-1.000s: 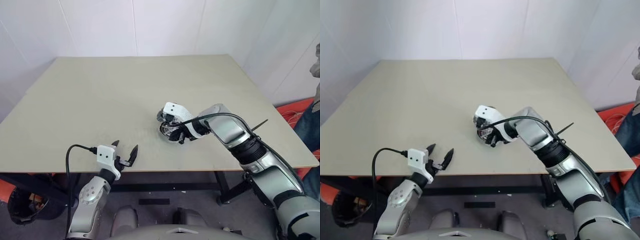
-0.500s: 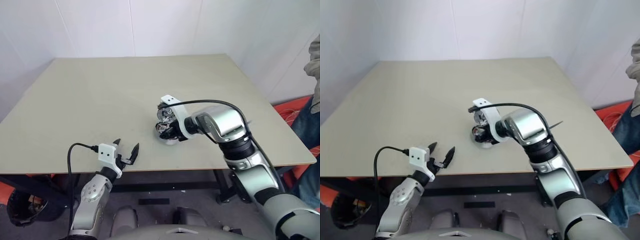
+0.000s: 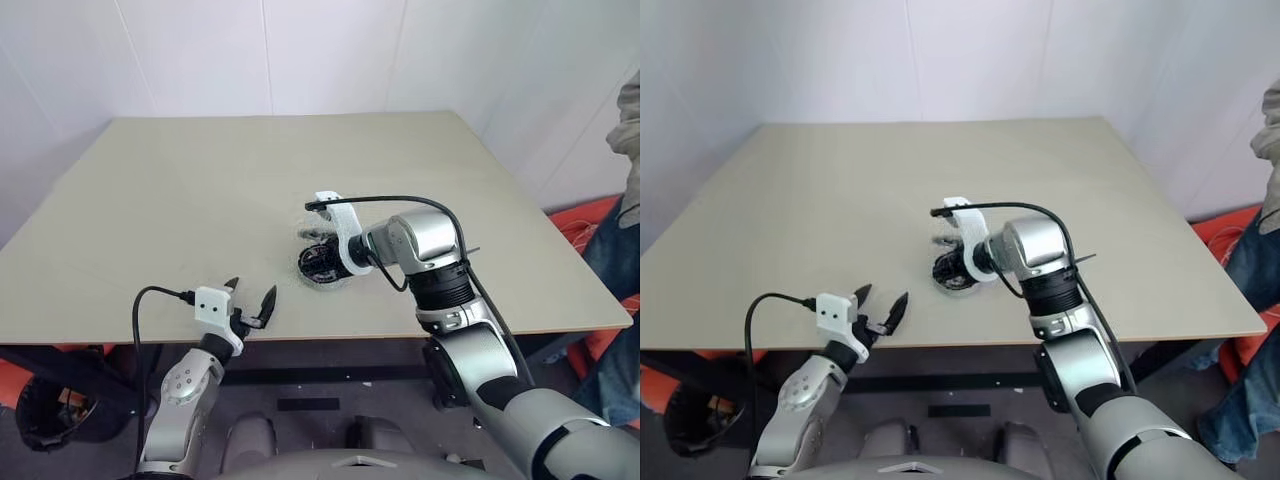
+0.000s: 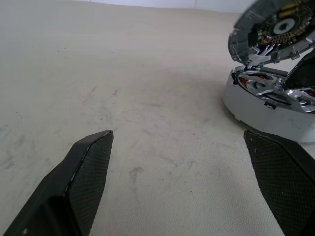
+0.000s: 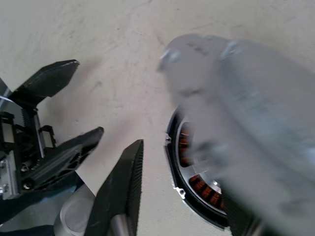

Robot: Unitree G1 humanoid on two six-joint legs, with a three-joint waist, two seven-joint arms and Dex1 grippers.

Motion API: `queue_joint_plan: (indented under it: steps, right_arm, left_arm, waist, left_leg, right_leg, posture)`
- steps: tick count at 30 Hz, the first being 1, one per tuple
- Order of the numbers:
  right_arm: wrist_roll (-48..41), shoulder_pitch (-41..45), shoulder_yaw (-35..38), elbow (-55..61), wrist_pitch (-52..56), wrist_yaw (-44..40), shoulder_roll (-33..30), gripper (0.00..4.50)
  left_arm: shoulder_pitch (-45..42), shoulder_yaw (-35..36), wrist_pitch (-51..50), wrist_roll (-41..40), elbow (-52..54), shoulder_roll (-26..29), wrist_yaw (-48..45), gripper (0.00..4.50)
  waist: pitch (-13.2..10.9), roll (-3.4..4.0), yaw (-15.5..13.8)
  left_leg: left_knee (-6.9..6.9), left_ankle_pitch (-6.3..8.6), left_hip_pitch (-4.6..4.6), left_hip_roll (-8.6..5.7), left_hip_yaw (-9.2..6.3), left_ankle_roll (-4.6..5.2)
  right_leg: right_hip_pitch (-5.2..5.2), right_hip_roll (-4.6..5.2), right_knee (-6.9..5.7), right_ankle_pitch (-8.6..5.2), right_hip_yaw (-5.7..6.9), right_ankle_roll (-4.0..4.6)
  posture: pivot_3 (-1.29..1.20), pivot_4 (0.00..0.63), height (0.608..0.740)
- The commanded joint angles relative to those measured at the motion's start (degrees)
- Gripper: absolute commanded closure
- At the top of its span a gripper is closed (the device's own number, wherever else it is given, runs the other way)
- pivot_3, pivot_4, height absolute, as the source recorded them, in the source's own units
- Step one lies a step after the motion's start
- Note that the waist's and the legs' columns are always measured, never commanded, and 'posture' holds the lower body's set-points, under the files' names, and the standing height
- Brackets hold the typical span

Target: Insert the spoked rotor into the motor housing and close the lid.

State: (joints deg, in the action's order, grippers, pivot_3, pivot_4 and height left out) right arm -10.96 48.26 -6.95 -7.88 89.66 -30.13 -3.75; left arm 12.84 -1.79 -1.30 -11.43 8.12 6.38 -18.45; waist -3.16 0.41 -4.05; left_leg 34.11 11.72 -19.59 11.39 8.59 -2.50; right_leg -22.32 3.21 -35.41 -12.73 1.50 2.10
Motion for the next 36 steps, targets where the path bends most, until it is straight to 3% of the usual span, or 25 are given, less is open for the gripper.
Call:
queue_joint_plan:
  steps: [1, 6, 10, 15, 36]
  right_arm:
    - [-2.1, 1.9, 1.0, 2.3, -0.4, 1.1, 0.7, 1.68]
    - [-6.5, 1.4, -8.1, 9.6, -8.6, -7.3, -7.5, 1.68]
    - [-2.9, -1.0, -20.0, 16.0, -30.3, -19.8, -21.1, 1.68]
    - [1.4, -3.3, -24.2, 13.4, -50.6, -30.2, -30.0, 1.68]
    - [14.6, -3.8, -26.4, 0.0, -78.6, -40.6, -30.8, 1.68]
  left_arm:
    - [-0.6, 0.3, 0.1, -0.6, 2.5, 0.3, -0.2, 0.00]
    - [-0.9, 0.3, 0.1, -0.7, 2.2, 0.4, -0.4, 0.00]
    - [-1.1, 0.2, -0.3, -0.6, 2.4, 0.3, -0.2, 0.00]
    - [-1.2, 0.1, -0.7, -0.7, 2.7, 0.2, -0.1, 0.00]
    - [-0.5, 0.2, -0.8, -0.7, 2.9, 0.2, -0.4, 0.00]
  waist:
    - [0.0, 0.00, 0.0]
    - [0.0, 0.00, -0.3]
    - [0.0, -0.01, -1.2]
    - [0.0, -0.03, -1.4]
    - [0.0, -0.09, -1.2]
  left_leg:
    - [-0.01, 0.00, -0.01, 0.00, 0.00, 0.00]
    - [-0.04, 0.00, -0.17, -0.01, 0.00, 0.00]
    - [-0.05, 0.04, -0.26, -0.01, 0.01, 0.06]
    - [-0.04, 0.06, -0.30, 0.00, 0.05, 0.09]
    - [0.10, 0.22, -0.39, 0.03, 0.09, 0.40]
  right_leg:
    - [-0.01, 0.00, 0.00, 0.00, 0.00, 0.00]
    - [-0.11, 0.01, 0.04, 0.00, 0.01, 0.00]
    - [-0.08, 0.01, 0.23, 0.00, 0.03, 0.00]
    - [-0.10, 0.01, 0.26, 0.00, 0.03, 0.01]
    - [-0.16, -0.02, 0.15, 0.18, 0.03, 0.33]
  posture:
    - [0.00, 0.000, 0.740]
    - [0.00, 0.000, 0.740]
    - [0.00, 0.000, 0.740]
    - [0.00, 0.000, 0.740]
    - [0.00, 0.000, 0.740]
